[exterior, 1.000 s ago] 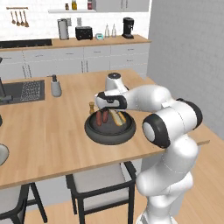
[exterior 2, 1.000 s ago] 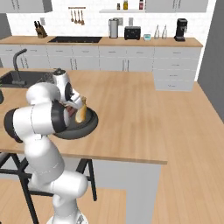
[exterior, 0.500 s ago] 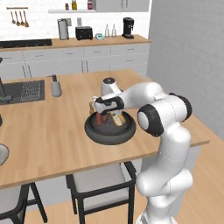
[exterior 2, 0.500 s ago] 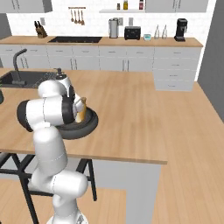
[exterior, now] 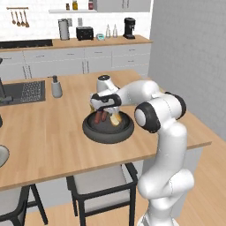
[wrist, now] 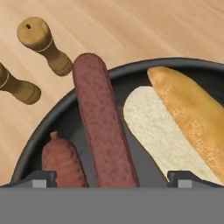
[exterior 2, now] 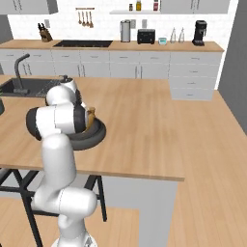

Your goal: Place one bun and one sausage from the bowl on each plate.

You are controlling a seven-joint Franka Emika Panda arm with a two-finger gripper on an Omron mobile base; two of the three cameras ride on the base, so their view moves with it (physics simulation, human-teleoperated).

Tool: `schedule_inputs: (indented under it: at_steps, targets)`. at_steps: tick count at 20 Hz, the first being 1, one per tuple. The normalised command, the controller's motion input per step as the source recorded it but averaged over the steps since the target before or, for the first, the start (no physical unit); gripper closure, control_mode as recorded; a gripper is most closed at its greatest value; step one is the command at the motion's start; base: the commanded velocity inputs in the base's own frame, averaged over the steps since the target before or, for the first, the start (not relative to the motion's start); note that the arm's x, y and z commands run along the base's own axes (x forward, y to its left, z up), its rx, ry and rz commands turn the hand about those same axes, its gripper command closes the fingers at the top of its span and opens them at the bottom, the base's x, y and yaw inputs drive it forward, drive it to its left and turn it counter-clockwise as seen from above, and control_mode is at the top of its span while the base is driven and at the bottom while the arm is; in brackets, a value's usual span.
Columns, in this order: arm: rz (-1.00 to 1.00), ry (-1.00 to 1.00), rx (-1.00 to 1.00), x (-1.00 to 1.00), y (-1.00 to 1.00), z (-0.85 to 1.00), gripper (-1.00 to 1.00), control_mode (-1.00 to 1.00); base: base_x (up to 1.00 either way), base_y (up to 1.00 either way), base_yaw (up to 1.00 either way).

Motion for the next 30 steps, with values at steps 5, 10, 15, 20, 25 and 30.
schedule_inputs:
  at_steps: [5, 10, 15, 20, 25, 30]
  targets:
    - [-0.08, -0.02, 0.10, -0.84, -0.20, -0.60, -1.00, -1.00, 0.00, 0.00, 0.00]
    - [0.00, -0.03, 0.07, -0.51, -0.04, -0.39, -1.00, -1.00, 0.00, 0.00, 0.00]
    - [0.00, -0.11, 0.01, -0.01, 0.00, 0.13, -1.00, -1.00, 0.00, 0.00, 0.00]
    - [0.00, -0.07, 0.00, 0.22, -0.10, 0.52, -1.00, -1.00, 0.00, 0.00, 0.00]
    - [0.00, 0.00, -0.01, 0.45, -0.30, 0.24, -1.00, -1.00, 0.00, 0.00, 0.00]
    - [0.08, 0.00, -0.09, 0.40, -0.20, 0.16, -1.00, -1.00, 0.00, 0.00, 0.00]
